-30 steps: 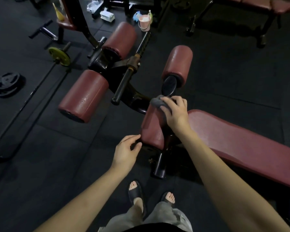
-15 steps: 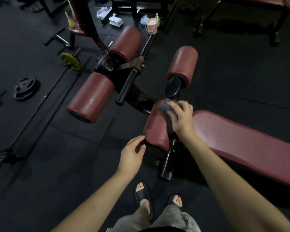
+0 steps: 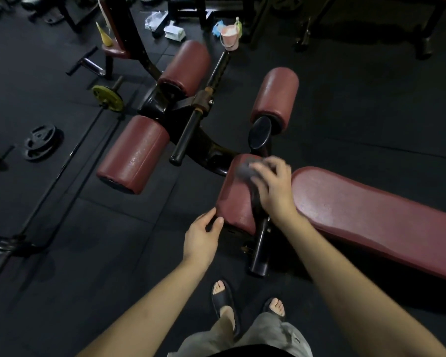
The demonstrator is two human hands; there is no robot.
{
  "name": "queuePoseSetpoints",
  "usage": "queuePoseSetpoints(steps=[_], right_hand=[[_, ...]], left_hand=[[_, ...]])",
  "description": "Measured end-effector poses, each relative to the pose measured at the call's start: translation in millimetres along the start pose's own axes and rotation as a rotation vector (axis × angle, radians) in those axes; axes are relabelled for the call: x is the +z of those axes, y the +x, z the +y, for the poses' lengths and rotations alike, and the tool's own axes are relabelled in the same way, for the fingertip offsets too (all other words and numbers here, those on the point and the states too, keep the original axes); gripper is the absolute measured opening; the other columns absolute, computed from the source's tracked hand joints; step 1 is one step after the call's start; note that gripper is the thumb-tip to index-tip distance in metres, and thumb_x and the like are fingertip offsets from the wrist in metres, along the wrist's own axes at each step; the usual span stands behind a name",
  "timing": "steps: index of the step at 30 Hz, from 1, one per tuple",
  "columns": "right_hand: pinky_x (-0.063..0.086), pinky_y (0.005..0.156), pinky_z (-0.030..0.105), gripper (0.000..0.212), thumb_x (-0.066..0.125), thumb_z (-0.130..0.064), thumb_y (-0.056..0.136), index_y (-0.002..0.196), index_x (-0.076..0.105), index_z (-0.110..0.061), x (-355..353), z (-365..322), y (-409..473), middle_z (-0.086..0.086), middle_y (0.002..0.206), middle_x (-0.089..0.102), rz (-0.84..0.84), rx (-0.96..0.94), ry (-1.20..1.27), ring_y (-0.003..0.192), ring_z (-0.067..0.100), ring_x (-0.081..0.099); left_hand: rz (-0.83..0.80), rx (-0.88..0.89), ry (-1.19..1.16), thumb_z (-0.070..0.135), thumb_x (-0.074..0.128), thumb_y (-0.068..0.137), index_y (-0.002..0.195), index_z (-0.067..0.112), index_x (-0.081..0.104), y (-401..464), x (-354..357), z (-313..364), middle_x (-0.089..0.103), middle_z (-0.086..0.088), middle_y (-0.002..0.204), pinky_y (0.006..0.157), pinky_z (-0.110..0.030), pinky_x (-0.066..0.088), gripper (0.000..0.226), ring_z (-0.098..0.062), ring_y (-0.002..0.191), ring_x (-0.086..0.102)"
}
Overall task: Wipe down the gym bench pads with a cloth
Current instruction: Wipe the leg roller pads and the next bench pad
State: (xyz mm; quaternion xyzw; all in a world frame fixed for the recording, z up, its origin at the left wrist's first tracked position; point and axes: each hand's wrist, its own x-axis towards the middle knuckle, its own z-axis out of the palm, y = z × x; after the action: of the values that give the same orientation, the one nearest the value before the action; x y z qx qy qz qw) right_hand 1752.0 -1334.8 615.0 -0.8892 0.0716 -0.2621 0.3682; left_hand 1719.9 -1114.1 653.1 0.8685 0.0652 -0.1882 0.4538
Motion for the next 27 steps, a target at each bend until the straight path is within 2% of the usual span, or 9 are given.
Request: queuePoseSetpoints(steps=[3,5,7,9,12,14,20,24,27], right_hand=[[0.045,0.102,0.044,0.029,0.065,-0.02,0.101,0.129,0.07,-0.016,3,4,42,0.01,0.125,0.058,-0.016,0.123,0.007,0.114,0.033,0.048],[0.044,0.099,0.039,0.028,0.066,-0.018,0.1,0.128,0.071,-0.016,3,-5,30,0.009,0.121,0.06,-0.028,0.069,-0.016,0.111,0.032,0.048],[0.036,0.096,0.027,0.029,0.067,-0.016,0.098,0.126,0.072,-0.016,1,-15,-6,0.008,0.12,0.062,-0.033,-0.037,-0.019,0.108,0.032,0.052],[0.03,0.1,0.021,0.03,0.064,-0.018,0.098,0.127,0.072,-0.016,-2,-29,-56,0.009,0.123,0.062,-0.076,-0.112,0.027,0.11,0.029,0.05],[0.035,0.104,0.025,0.029,0.059,-0.023,0.101,0.127,0.072,-0.017,-7,-35,-83,0.008,0.126,0.061,-0.12,-0.172,0.051,0.113,0.027,0.046],[0.042,0.098,0.033,0.029,0.06,-0.022,0.099,0.123,0.074,-0.015,-3,-19,-52,0.009,0.123,0.063,-0.095,-0.181,0.011,0.109,0.032,0.049],[0.046,0.096,0.043,0.028,0.065,-0.022,0.101,0.128,0.071,-0.016,4,5,36,0.01,0.123,0.062,-0.001,0.093,-0.037,0.107,0.035,0.048],[0.039,0.092,0.03,0.033,0.071,-0.013,0.096,0.128,0.071,-0.019,-1,-11,-17,0.007,0.121,0.061,-0.004,0.04,-0.019,0.104,0.029,0.05],[0.031,0.102,0.019,0.036,0.065,-0.018,0.097,0.132,0.066,-0.024,-8,-37,-88,0.006,0.128,0.058,-0.057,-0.045,0.068,0.112,0.02,0.043]], left_hand=[[-0.047,-0.087,-0.106,0.035,0.06,0.103,0.148,0.027,0.053,1,-1,2,0.052,0.007,0.151,0.119,-0.029,0.034,0.046,-0.008,0.139,0.045],[-0.058,-0.12,-0.185,0.034,0.059,0.104,0.149,0.024,0.051,0,-1,3,0.053,0.009,0.148,0.117,-0.026,0.033,0.048,-0.005,0.137,0.045],[-0.064,-0.124,-0.217,0.037,0.061,0.103,0.148,0.025,0.053,-1,0,5,0.054,0.015,0.143,0.115,-0.025,0.034,0.047,-0.001,0.133,0.046],[-0.073,-0.121,-0.235,0.03,0.061,0.103,0.143,0.028,0.059,1,1,3,0.062,0.017,0.138,0.114,-0.024,0.039,0.039,0.003,0.128,0.053],[-0.083,-0.121,-0.242,0.015,0.059,0.103,0.134,0.031,0.066,2,1,4,0.071,0.021,0.121,0.103,-0.014,0.045,0.035,0.008,0.117,0.061],[-0.066,-0.115,-0.245,0.023,0.062,0.103,0.139,0.027,0.062,3,2,4,0.065,0.021,0.13,0.104,-0.014,0.041,0.036,0.003,0.126,0.057],[-0.065,-0.165,-0.248,0.036,0.064,0.101,0.147,0.024,0.054,3,-1,2,0.057,0.008,0.144,0.11,-0.022,0.036,0.049,-0.004,0.132,0.049],[-0.055,-0.167,-0.25,0.035,0.063,0.102,0.147,0.024,0.055,4,1,-1,0.057,0.011,0.142,0.113,-0.024,0.036,0.047,-0.003,0.131,0.049],[-0.075,-0.184,-0.284,0.027,0.059,0.105,0.145,0.024,0.056,8,2,1,0.063,0.008,0.138,0.118,-0.034,0.039,0.041,-0.005,0.128,0.055]])
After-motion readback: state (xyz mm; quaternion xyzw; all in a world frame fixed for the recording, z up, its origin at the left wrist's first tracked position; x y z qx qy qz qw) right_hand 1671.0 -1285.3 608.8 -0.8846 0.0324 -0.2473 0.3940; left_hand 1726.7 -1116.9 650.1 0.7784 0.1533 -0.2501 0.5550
